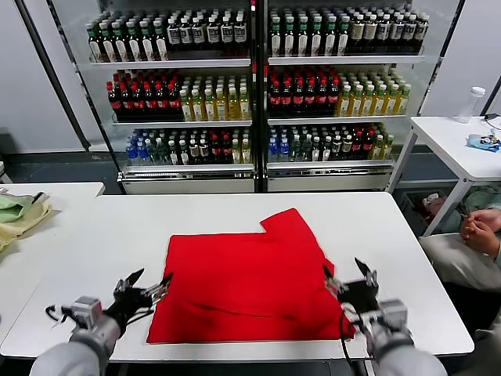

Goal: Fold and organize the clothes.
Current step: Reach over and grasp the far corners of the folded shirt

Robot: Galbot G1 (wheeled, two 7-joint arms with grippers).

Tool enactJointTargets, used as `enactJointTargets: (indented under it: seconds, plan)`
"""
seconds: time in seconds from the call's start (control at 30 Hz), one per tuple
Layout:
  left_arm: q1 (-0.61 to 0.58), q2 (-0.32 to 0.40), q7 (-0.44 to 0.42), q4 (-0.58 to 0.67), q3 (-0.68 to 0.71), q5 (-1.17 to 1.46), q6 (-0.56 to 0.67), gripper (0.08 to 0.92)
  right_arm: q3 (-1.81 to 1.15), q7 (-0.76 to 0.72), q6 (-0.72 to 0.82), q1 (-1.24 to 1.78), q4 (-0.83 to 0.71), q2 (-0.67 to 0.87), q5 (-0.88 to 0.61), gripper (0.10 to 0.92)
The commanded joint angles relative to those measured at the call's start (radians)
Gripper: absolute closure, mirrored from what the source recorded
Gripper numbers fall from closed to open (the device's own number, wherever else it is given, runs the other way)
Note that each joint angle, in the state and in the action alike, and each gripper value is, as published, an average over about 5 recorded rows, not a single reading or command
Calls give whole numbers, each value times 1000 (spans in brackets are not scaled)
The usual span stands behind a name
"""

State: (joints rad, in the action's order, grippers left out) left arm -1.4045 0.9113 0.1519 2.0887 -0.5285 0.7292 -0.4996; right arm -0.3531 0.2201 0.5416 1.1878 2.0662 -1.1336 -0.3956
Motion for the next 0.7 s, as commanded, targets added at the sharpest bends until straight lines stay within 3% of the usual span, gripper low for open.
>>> enactJointTargets:
  seconds: [0.03,0.27,0.7]
  plan:
    - [388,8,-94,-326,164,-27,-22,180,160,4,36,-492,-421,-104,-19,203]
    - [491,31,-107,-483,220,-49,16,177,212,22,36,-625,-661,-205,2,203]
    - [544,36,-184,-600,251,-63,25,177,176,1,-24,-704,-971,-352,102,203]
